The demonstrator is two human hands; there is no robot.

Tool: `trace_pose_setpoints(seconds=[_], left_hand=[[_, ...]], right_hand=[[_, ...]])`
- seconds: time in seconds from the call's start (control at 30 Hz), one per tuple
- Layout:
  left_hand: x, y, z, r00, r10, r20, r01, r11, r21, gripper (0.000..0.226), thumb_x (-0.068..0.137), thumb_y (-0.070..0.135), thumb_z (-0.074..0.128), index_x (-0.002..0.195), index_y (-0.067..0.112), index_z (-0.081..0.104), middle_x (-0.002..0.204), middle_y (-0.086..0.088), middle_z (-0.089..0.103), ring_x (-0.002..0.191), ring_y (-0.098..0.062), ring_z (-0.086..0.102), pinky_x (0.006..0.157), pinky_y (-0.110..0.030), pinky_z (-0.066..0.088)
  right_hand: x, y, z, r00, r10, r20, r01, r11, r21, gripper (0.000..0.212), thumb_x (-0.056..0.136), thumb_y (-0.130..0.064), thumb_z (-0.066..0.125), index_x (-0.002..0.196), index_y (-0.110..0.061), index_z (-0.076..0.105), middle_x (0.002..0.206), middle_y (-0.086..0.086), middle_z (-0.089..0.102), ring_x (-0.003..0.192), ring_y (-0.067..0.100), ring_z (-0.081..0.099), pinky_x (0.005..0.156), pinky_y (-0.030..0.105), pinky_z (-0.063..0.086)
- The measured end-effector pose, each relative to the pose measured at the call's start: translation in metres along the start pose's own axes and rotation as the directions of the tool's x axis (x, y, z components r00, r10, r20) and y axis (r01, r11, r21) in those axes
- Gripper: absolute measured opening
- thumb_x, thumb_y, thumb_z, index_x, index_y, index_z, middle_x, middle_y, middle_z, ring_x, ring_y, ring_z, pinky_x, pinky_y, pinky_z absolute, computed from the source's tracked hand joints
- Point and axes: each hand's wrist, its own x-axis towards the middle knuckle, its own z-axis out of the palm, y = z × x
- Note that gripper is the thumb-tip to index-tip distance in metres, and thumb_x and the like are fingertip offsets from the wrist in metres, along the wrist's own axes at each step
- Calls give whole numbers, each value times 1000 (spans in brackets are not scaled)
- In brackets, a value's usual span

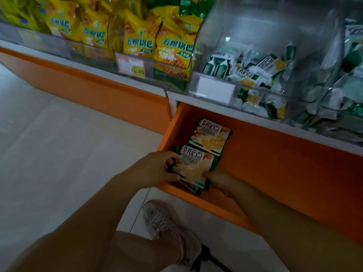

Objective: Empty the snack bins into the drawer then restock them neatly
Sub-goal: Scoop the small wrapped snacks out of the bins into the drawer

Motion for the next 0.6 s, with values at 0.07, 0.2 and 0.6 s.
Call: trace_pose_setpoints(seconds=[0.07, 0.2, 0.6], left_hand=[[1, 15, -7, 997, 56, -52, -57, 998, -27, 61, 85, 41, 73, 139, 33, 46, 131, 10, 54, 108, -4, 53, 83, -16, 42], [5, 77, -41, 902, 277, -331, -301, 953, -22, 52, 87, 40, 68, 135, 39, 48, 126, 20, 52, 107, 8, 49, 83, -7, 38], [127, 184, -116, 868, 413, -275, -348, 902, 256, 55, 84, 39, 73, 135, 28, 56, 146, 0, 47, 129, -19, 44, 97, -24, 36]], right_hand=[[-37, -19, -17, 991, -123, -47, 116, 985, -128, 69, 100, -29, 50, 154, -11, 11, 147, 21, 41, 127, 39, 48, 98, 45, 47], [-139, -67, -86, 727, -632, -267, 558, 771, -308, 33, 99, -37, 48, 132, -39, 46, 118, -20, 56, 108, 1, 58, 70, 5, 41], [-91, -216, -242, 838, -544, 37, 287, 382, -879, 52, 93, -29, 63, 141, -32, 44, 157, 3, 28, 141, 21, 31, 114, 32, 27]])
